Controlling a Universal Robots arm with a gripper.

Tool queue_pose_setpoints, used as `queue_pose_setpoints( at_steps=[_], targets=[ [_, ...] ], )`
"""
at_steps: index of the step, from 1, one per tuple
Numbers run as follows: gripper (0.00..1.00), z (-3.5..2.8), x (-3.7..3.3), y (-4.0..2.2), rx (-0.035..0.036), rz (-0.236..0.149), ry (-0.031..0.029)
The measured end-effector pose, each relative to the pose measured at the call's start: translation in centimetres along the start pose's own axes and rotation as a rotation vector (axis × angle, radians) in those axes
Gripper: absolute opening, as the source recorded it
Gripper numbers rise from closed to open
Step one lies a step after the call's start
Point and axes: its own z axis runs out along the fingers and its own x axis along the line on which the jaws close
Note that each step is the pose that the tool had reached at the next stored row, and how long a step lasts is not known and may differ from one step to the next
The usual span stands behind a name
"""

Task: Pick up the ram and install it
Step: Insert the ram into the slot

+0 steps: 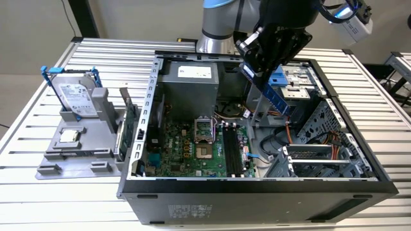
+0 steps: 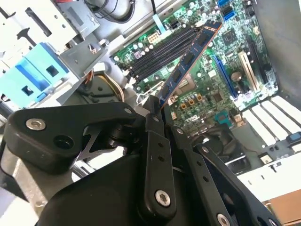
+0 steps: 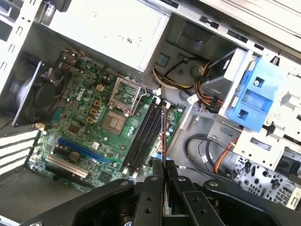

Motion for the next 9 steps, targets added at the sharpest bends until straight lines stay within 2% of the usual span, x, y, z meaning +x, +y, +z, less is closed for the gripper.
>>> queue_pose_setpoints(
  at_steps=[9],
  targets=[
    [0.0,-0.02,0.0,0.01,0.0005,0.118,0.0001]
  ],
)
